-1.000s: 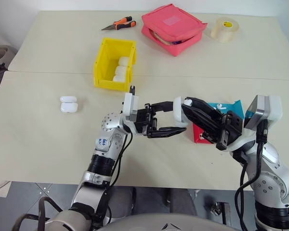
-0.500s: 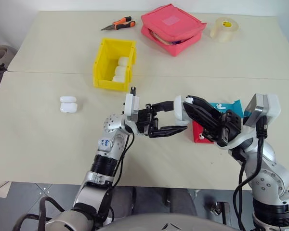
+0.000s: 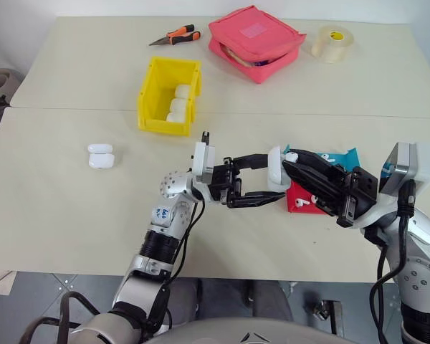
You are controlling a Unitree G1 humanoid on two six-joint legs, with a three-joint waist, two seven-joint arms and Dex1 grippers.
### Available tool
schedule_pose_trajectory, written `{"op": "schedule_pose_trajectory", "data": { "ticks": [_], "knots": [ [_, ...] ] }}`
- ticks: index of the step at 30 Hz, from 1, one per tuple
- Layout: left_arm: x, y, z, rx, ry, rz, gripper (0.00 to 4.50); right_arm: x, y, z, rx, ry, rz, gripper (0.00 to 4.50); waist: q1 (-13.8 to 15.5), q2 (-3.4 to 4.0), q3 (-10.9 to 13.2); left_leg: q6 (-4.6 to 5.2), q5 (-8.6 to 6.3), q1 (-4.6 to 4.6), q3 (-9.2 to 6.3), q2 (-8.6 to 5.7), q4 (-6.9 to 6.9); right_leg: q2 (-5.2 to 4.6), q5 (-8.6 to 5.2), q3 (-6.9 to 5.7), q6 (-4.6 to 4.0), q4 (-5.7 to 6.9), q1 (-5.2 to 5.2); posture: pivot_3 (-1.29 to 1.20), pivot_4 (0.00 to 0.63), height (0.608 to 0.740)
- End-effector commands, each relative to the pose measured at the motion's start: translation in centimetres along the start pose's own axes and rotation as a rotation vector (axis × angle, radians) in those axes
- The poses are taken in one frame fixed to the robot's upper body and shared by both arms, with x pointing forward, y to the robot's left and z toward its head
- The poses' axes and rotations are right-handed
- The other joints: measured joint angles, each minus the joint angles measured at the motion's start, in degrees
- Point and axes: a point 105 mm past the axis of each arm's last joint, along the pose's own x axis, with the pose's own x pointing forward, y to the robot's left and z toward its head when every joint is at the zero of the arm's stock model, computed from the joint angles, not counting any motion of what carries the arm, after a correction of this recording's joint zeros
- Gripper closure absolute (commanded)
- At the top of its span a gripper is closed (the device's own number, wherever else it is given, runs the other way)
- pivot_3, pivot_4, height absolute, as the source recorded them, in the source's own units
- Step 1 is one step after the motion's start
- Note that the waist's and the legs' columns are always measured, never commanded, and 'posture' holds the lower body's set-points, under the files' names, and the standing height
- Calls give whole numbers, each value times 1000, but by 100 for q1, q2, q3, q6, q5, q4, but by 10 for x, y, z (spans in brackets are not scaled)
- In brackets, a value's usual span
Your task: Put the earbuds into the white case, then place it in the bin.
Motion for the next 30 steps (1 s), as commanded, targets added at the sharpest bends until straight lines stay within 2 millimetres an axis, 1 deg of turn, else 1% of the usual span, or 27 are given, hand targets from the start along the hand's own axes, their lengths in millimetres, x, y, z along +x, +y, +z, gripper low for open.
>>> {"op": "schedule_pose_trajectory", "data": {
  "ticks": [1,10,15,22,30],
  "knots": [
    [7,8,28,114,-84,19,1731,-3,6,-3,16,42,26,3992,8,0,0,0,0,0,0,0,0,0,0,0,0,0,0,0,150,740],
    [6,8,29,120,-86,28,1731,-5,2,4,26,34,6,3992,5,0,0,0,0,0,-1,0,0,0,0,0,0,-2,1,0,150,740],
    [7,9,29,121,-86,27,1731,-2,3,6,27,28,22,3992,5,0,0,0,0,0,-1,0,0,0,0,0,0,-2,1,0,150,740],
    [7,8,29,116,-82,20,1731,14,-1,19,-4,-56,29,3992,1,0,0,0,0,0,-1,0,0,0,0,0,0,-2,0,0,150,740],
    [6,5,27,109,-70,0,1731,24,-6,15,27,-87,37,3992,1,-1,0,0,0,-1,-3,-1,-1,0,0,-2,0,-3,0,0,150,740]
  ]
}}
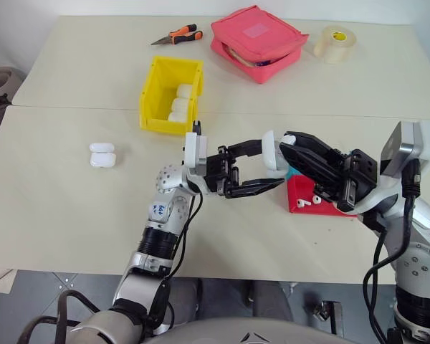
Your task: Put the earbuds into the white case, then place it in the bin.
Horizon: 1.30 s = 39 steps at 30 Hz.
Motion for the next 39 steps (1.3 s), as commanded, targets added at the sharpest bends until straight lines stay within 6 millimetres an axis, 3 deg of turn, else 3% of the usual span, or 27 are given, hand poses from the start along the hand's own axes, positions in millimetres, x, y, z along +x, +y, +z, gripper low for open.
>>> {"op": "schedule_pose_trajectory", "data": {
  "ticks": [1,9,14,18,25,30,34,39],
  "knots": [
    [6,-3,11,36,-40,-32,1731,4,1,-1,9,-13,7,3992,-2,0,0,0,0,0,0,0,0,0,0,0,0,0,0,0,150,740],
    [7,-5,10,31,-40,-54,1731,-1,-3,-18,64,41,-10,3992,-4,0,0,0,0,0,1,1,0,1,0,0,0,1,-1,0,150,740],
    [9,-2,12,42,-54,-37,1731,-15,-2,-35,103,123,-21,3992,2,0,0,0,0,0,1,0,0,0,0,0,0,0,0,0,150,740],
    [8,-1,12,46,-53,-34,1731,-17,0,-36,147,138,-10,3992,-4,0,0,0,0,0,2,0,-1,1,0,0,0,1,0,0,150,740],
    [7,-3,10,48,-49,-37,1731,-20,0,-19,71,130,19,1574,-3,0,0,0,0,0,2,2,-1,1,0,0,0,0,0,0,150,740],
    [0,-1,8,52,-28,-24,1731,-41,-7,-5,-24,193,-14,30,30,-2,1,2,-1,-2,0,-2,-1,-1,0,-1,0,-5,2,0,150,740],
    [-21,-2,0,59,54,-29,1731,-96,-19,-7,-168,450,-84,30,76,-2,1,3,-1,-3,18,-2,-5,0,0,-7,0,-9,4,0,150,740],
    [-33,-7,-3,67,103,-44,1731,-136,-33,0,-252,585,-142,30,15,-5,3,4,-1,-1,58,2,-5,1,0,-4,0,-8,6,0,150,740]
  ]
}}
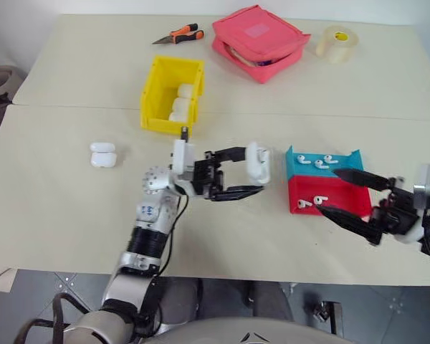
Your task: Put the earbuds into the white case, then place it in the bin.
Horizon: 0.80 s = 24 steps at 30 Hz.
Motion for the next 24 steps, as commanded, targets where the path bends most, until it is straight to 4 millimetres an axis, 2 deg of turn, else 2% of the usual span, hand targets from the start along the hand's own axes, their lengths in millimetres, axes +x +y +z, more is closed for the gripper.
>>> {"op": "schedule_pose_trajectory", "data": {
  "ticks": [1,3,7,10,19,24],
  "knots": [
    [-1,-7,0,12,3,-22,1731,-27,-17,-2,-143,96,-50,30,-16,0,0,1,1,1,2,0,2,0,0,2,1,1,1,0,150,740],
    [-2,-8,-1,9,11,-18,1731,-36,-26,-8,-157,136,-74,30,-24,-5,3,1,1,6,4,0,2,-1,1,4,1,2,5,0,150,740],
    [-1,-8,-3,8,19,-14,1731,-41,-40,-16,-170,183,-107,30,-26,-5,3,1,1,7,3,3,1,-1,1,5,1,2,3,0,150,740],
    [1,-7,-3,10,17,-3,1731,-28,-54,-15,-201,255,-96,30,-44,-4,3,1,1,7,3,3,3,-1,1,7,1,2,3,0,150,740],
    [9,-7,-4,14,-1,8,1731,22,-102,17,-300,483,-31,30,-40,3,-1,-1,2,3,-41,5,4,-2,2,10,1,-3,-7,0,150,740],
    [14,-6,-5,16,-18,19,1731,39,-129,9,-413,643,-3,30,-42,3,-1,-1,1,-14,-58,-1,3,-7,2,-2,1,-10,-14,0,150,740]
  ]
}}
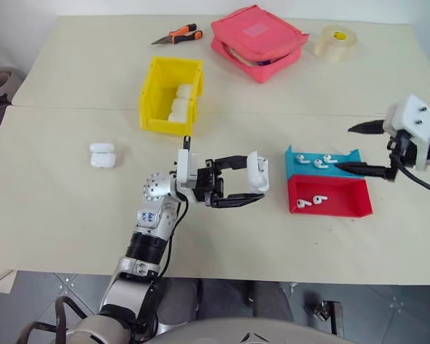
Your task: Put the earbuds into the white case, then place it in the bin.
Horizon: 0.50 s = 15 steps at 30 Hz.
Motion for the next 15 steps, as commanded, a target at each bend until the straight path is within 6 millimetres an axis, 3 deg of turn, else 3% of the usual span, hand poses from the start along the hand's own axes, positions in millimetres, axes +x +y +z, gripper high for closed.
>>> {"op": "schedule_pose_trajectory", "data": {
  "ticks": [1,14,15],
  "knots": [
    [9,0,5,31,-29,-9,1731,10,-12,-12,-75,111,16,30,-8,-1,0,0,0,-2,2,-3,-2,-2,1,0,1,-4,0,0,150,740],
    [7,3,7,53,-39,46,1731,42,-12,-27,-215,205,193,30,-39,0,0,-1,1,-13,16,0,2,0,1,-12,2,1,-8,0,150,740],
    [7,3,7,54,-39,48,1731,43,-11,-29,-220,212,201,201,-35,0,0,-1,1,-13,15,0,2,0,1,-12,2,1,-8,0,150,740]
  ]
}}
